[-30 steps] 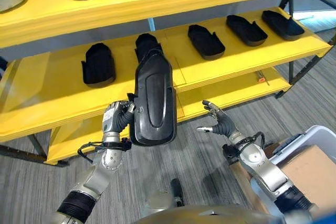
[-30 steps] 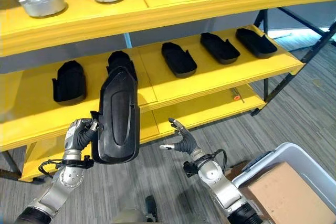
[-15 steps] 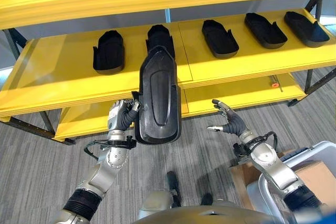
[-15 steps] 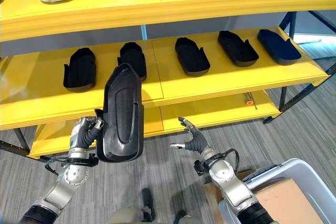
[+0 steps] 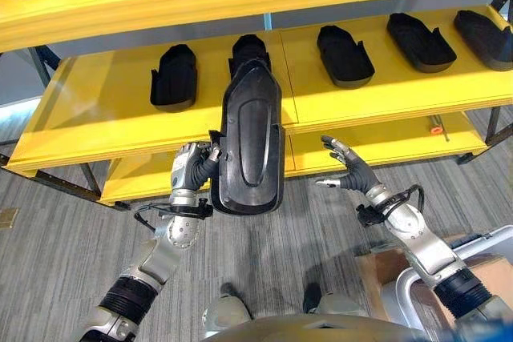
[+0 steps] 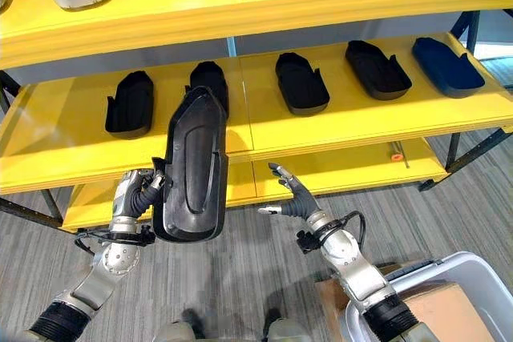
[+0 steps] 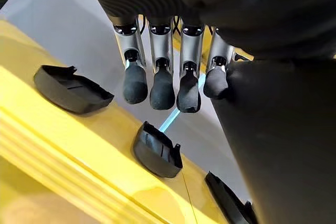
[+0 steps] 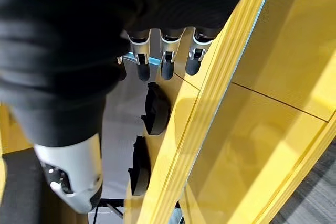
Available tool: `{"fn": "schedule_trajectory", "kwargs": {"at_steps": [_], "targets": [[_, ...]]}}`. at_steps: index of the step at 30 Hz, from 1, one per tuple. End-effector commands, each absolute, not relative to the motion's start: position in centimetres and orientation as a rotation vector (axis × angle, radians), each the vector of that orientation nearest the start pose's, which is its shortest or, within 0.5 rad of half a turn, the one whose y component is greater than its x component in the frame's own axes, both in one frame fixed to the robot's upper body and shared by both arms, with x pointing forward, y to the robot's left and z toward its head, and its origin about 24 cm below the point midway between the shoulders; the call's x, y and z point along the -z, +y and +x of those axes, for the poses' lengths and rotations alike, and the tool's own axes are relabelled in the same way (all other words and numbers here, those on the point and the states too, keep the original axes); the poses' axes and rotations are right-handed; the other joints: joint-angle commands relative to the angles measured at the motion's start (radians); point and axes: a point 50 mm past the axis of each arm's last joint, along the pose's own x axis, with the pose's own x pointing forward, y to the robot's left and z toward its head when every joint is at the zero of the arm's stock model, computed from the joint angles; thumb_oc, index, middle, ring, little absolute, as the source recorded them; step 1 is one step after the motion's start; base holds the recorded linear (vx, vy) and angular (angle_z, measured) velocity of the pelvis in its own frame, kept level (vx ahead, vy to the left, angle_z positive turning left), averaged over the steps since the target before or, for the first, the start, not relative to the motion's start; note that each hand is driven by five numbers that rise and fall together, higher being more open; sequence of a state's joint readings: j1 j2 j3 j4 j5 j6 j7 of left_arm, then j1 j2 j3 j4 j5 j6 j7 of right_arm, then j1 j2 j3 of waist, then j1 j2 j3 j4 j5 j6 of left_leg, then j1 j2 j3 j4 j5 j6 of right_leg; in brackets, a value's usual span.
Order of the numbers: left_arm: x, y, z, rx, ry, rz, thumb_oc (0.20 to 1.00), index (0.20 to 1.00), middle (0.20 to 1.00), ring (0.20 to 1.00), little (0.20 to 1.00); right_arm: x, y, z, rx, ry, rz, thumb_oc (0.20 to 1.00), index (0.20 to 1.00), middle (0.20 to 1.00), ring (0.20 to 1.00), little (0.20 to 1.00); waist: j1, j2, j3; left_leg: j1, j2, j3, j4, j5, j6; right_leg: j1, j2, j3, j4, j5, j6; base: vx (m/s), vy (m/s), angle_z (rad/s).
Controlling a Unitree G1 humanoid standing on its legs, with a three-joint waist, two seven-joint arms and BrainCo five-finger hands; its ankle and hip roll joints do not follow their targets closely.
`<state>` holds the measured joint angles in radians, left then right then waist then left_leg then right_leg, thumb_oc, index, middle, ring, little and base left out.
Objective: Move parts from the plastic box to the shelf.
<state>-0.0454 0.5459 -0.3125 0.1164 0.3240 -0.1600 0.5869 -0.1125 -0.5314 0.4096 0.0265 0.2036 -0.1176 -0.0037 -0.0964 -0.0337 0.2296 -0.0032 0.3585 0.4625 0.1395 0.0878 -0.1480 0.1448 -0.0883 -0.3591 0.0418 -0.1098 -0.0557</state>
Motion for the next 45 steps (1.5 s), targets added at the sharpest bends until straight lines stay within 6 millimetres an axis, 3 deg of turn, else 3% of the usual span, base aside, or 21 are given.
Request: {"fn": "schedule_trajectory", "kwargs": {"at_steps": [1,5,8,10,13,15,20,23,25,28,30,33,36,41,45], "targets": [[-7.4,20.9,25.1,-0.260,-0.373,0.744,0.200,0.200,0.200,0.200,0.200,-5.7,-14.9,24.6,-0.414,-0.090,-0.290,1.000,1.000,1.000,1.000,1.000,0.003,0.036,-0.087,0.044,0.023,0.037,-0.012,0.080,-0.006,-0.076,-0.084,-0.041,0.151,-0.028,0.105,0.12,0.701,0.15],[-7.3,20.7,25.4,-0.238,-0.382,0.763,0.200,0.200,0.200,0.200,0.200,-5.3,-15.3,24.6,-0.394,-0.074,-0.273,1.000,1.000,1.000,1.000,1.000,0.009,0.040,-0.090,0.052,-0.034,0.033,-0.011,0.023,0.020,-0.062,-0.098,-0.036,0.160,-0.022,0.126,0.10,0.458,0.16],[-7.1,20.7,25.4,-0.238,-0.386,0.788,0.200,0.200,0.200,0.200,0.200,-4.9,-15.4,24.5,-0.384,-0.068,-0.266,1.000,1.000,1.000,1.000,1.000,0.019,0.035,-0.093,0.072,-0.104,0.025,-0.038,-0.045,0.060,-0.049,-0.123,-0.035,0.147,0.007,0.159,0.07,0.341,0.32],[-7.1,21.0,25.3,-0.252,-0.401,0.821,0.200,0.200,0.200,0.200,0.200,-5.1,-15.2,24.6,-0.365,-0.089,-0.262,1.000,1.000,1.000,1.000,1.000,0.041,0.044,-0.092,0.091,-0.174,-0.008,-0.094,-0.056,0.089,-0.057,-0.145,-0.037,0.163,0.018,0.198,0.05,0.443,0.18],[-7.3,21.3,25.4,-0.262,-0.414,0.837,0.200,0.200,0.200,0.200,0.200,-5.3,-15.0,24.7,-0.348,-0.102,-0.264,1.000,1.000,1.000,1.000,1.000,0.056,0.044,-0.088,0.096,-0.206,-0.023,-0.120,-0.056,0.107,-0.065,-0.159,-0.044,0.183,0.017,0.215,0.02,0.302,0.32],[-7.8,21.7,25.3,-0.278,-0.437,0.842,0.200,0.200,0.200,0.200,0.200,-5.8,-14.6,25.0,-0.314,-0.123,-0.269,1.000,1.000,1.000,1.000,1.000,0.093,0.053,-0.081,0.102,-0.247,-0.029,-0.157,-0.054,0.128,-0.082,-0.195,-0.091,0.215,0.035,0.225,0.01,0.443,0.24],[-8.8,22.2,25.4,-0.282,-0.451,0.838,0.200,0.200,0.200,0.200,0.200,-6.6,-14.3,25.3,-0.278,-0.133,-0.276,1.000,1.000,1.000,1.000,1.000,0.148,0.067,-0.081,0.104,-0.291,0.011,-0.198,-0.052,0.146,-0.084,-0.238,-0.208,0.242,0.057,0.229,0.01,0.286,-0.11],[-8.9,22.3,25.5,-0.291,-0.441,0.840,0.200,0.200,0.200,0.200,0.200,-6.8,-14.2,25.3,-0.290,-0.137,-0.276,1.000,1.000,1.000,1.000,1.000,0.141,0.061,-0.079,0.096,-0.294,0.018,-0.201,-0.051,0.143,-0.082,-0.202,-0.196,0.226,0.042,0.228,0.04,0.089,-0.04],[-8.8,22.4,25.8,-0.305,-0.419,0.832,0.200,0.200,0.200,0.200,0.200,-7.0,-14.6,25.2,-0.311,-0.143,-0.278,1.000,1.000,1.000,1.000,1.000,0.121,0.027,-0.072,0.048,-0.295,0.019,-0.176,-0.041,0.122,-0.046,-0.083,-0.135,0.111,0.037,0.218,0.13,0.047,0.06],[-8.5,22.4,25.6,-0.325,-0.399,0.820,0.200,0.200,0.200,0.200,0.200,-7.2,-15.0,25.3,-0.330,-0.158,-0.294,1.000,1.000,1.000,1.000,1.000,0.119,0.005,-0.062,-0.008,-0.276,0.038,-0.129,-0.023,0.096,-0.010,-0.030,-0.114,-0.001,0.074,0.194,0.12,0.012,-0.16],[-7.8,22.1,25.1,-0.347,-0.378,0.799,0.200,0.200,0.200,0.200,0.200,-7.4,-15.3,25.7,-0.346,-0.186,-0.304,1.000,1.000,1.000,1.000,1.000,0.114,-0.022,-0.037,-0.112,-0.240,0.067,-0.030,0.009,0.057,0.006,0.016,-0.087,-0.129,0.149,0.165,0.16,-0.029,-0.47],[-7.3,21.9,25.0,-0.358,-0.362,0.780,0.200,0.200,0.200,0.200,0.200,-7.6,-15.3,25.9,-0.346,-0.200,-0.314,1.000,1.000,1.000,1.000,1.000,0.100,-0.018,-0.021,-0.141,-0.219,0.064,0.014,0.036,0.037,-0.029,0.021,-0.053,-0.129,0.167,0.162,0.19,0.006,-0.30],[-7.2,21.5,25.2,-0.348,-0.369,0.776,0.200,0.200,0.200,0.200,0.200,-7.6,-15.4,25.8,-0.336,-0.206,-0.318,1.000,1.000,1.000,1.000,1.000,0.074,-0.014,-0.012,-0.122,-0.228,0.061,0.018,0.019,0.045,-0.050,0.016,-0.010,-0.129,0.180,0.166,0.20,0.017,0.03],[-6.9,20.8,25.7,-0.307,-0.353,0.774,0.200,0.200,0.200,0.200,0.200,-7.1,-15.9,25.6,-0.330,-0.185,-0.318,1.000,1.000,1.000,1.000,1.000,0.052,-0.012,-0.028,-0.070,-0.232,0.089,0.025,0.004,0.047,-0.029,0.017,-0.021,-0.129,0.178,0.164,0.25,0.020,0.28],[-6.9,20.6,25.6,-0.285,-0.335,0.784,0.200,0.200,0.200,0.200,0.200,-7.0,-15.9,25.7,-0.333,-0.180,-0.313,1.000,1.000,1.000,1.000,1.000,0.042,-0.012,-0.049,-0.050,-0.249,0.128,0.078,-0.066,0.077,-0.006,0.016,-0.033,-0.129,0.146,0.148,0.25,0.035,0.12]]}}
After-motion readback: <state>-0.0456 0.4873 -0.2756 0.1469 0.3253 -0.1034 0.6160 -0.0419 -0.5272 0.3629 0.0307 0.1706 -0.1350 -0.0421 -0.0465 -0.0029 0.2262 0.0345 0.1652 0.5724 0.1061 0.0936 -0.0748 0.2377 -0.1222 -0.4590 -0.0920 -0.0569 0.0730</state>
